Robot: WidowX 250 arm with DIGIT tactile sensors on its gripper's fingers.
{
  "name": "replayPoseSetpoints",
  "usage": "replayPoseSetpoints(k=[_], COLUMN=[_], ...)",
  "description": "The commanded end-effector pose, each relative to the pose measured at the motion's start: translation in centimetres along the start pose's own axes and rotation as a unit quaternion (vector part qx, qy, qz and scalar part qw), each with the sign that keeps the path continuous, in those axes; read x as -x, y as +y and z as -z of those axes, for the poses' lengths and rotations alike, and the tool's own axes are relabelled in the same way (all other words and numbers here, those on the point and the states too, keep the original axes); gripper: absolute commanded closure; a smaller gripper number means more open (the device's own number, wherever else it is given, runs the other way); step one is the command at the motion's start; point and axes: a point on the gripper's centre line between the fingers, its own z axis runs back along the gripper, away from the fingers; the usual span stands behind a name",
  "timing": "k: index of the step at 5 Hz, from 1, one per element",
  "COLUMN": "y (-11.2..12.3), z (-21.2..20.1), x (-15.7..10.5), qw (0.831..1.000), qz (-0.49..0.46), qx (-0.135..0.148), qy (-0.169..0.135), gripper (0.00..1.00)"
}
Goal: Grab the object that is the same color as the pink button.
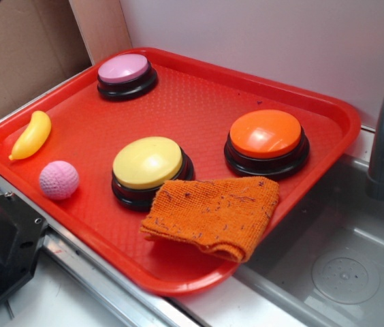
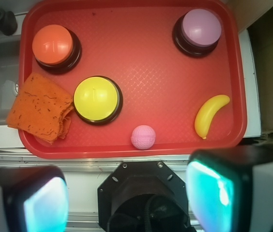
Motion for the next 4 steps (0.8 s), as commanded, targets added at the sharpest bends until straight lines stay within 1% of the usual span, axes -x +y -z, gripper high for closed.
replayPoseSetpoints(k=[1, 2, 3, 4], y=[0.0, 0.6, 0.9, 1.1], z=[0.0, 2.3, 4.6, 7.6], x=[0.0, -0.7, -1.1, -1.7], qw=[1.000, 1.000, 0.999, 0.998], qz=[0.000, 0.013, 0.045, 0.057], qx=[0.000, -0.007, -0.014, -0.022], qy=[0.000, 0.005, -0.018, -0.005], gripper=[0.00, 0.00, 0.00, 0.00])
